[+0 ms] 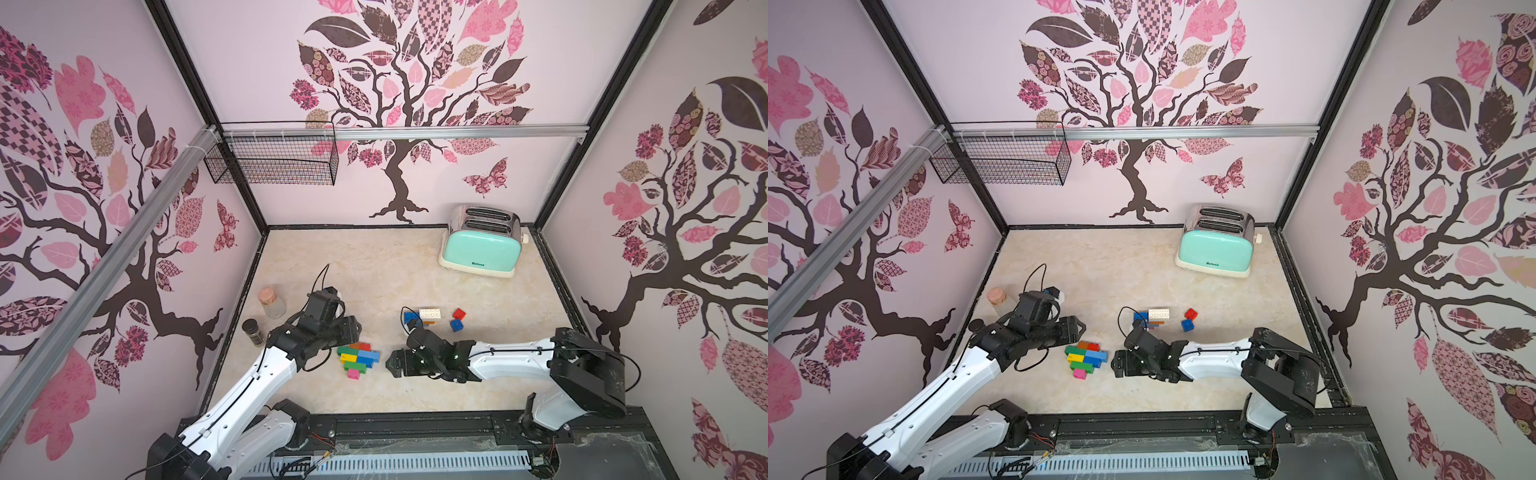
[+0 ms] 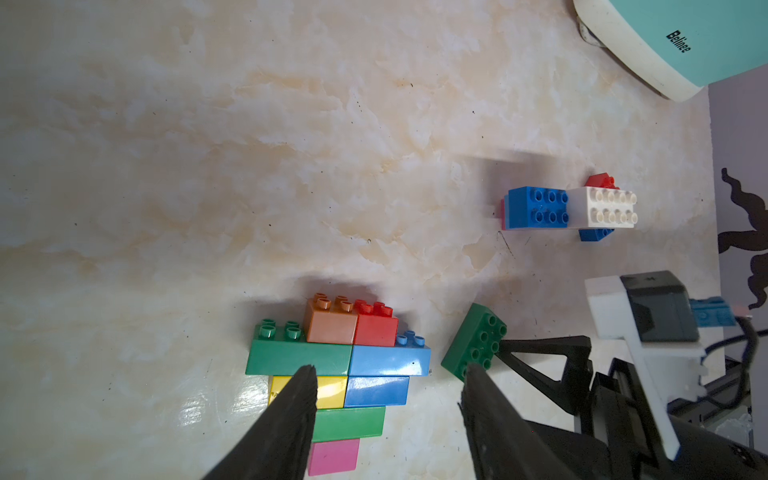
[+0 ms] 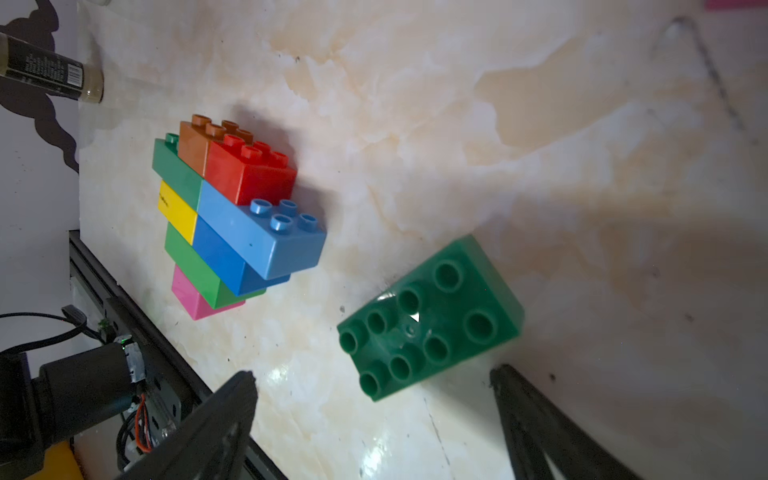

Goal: Assemble a heart with lego
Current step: Pick up the lego brick from the center of the board.

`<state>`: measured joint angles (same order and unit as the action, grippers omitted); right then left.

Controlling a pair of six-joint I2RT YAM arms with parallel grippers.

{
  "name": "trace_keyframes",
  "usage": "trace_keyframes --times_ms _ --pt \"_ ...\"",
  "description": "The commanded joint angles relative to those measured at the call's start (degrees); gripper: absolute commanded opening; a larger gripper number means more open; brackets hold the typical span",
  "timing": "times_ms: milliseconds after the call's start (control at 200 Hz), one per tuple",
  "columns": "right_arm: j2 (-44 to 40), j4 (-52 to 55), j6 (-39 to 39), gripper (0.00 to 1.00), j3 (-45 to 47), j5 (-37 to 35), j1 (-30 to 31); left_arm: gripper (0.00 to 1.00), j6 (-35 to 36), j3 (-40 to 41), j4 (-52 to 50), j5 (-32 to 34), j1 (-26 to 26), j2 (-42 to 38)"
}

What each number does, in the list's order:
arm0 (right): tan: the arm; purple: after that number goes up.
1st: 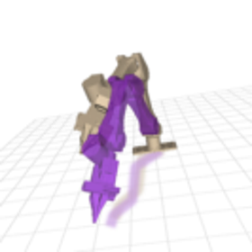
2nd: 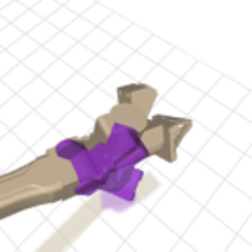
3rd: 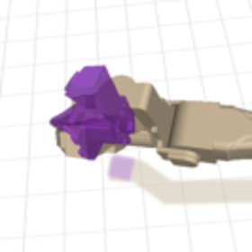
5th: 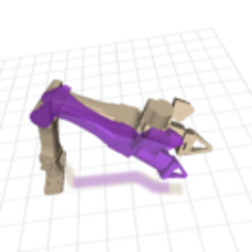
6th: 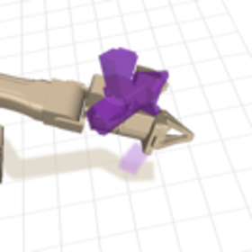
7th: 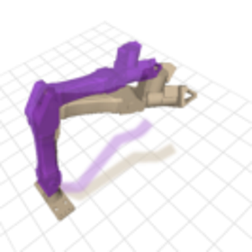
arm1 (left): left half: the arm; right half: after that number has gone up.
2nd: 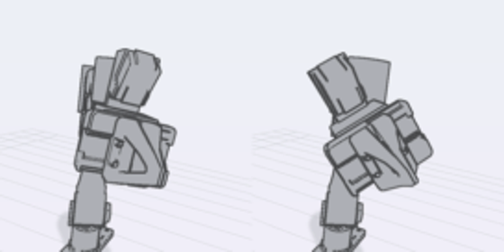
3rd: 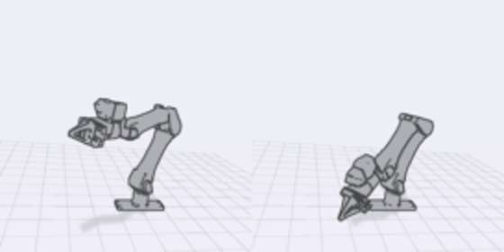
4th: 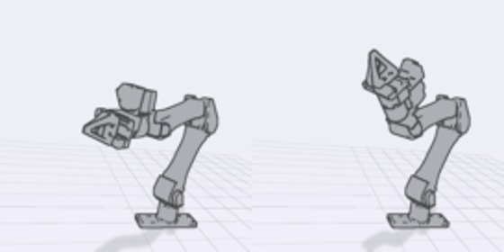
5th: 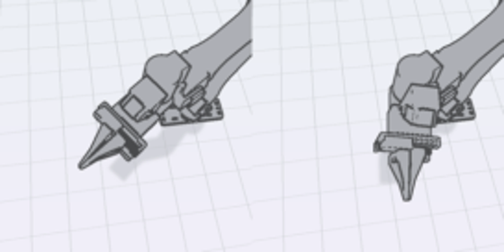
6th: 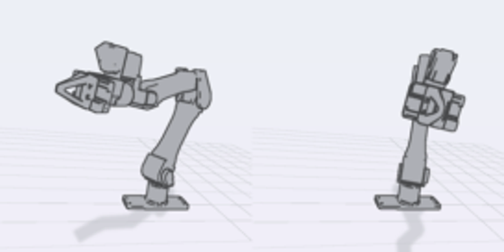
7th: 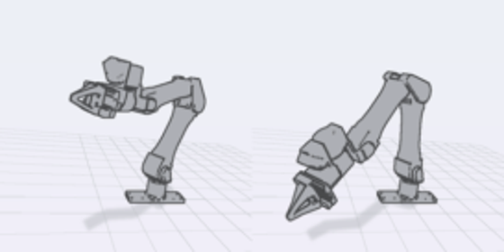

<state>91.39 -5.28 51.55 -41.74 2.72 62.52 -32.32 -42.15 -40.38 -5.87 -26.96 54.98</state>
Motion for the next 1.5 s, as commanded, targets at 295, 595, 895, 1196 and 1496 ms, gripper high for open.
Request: trace_keyframes --times_ms 295,595,895,1196,1496 --pt "8.9 14.51 -10.32 0.85 -10.92 -8.55 0.95 0.59 0.94 -0.21 -1.85 0.68 0.33 -1.74" --pt "12.45 22.4 -14.56 0.64 -15.5 -14.39 4.06 0.59 0.9 -0.23 -1.85 0.95 0.42 -0.88" --pt "9.59 26.99 -17.72 0.5 -14.65 -17.27 4.89 0.59 0.88 -0.28 -1.82 1.12 0.55 -0.58" --pt "7.69 30.14 -21.37 0.41 -12.21 -16.09 4.54 0.59 0.87 -0.15 -1.89 1.25 0.68 -0.66" --pt "9.69 34.49 -30.08 0.53 -17.56 -11.38 2.4 0.59 0.68 -0.13 -2.07 1.71 0.69 -0.99"
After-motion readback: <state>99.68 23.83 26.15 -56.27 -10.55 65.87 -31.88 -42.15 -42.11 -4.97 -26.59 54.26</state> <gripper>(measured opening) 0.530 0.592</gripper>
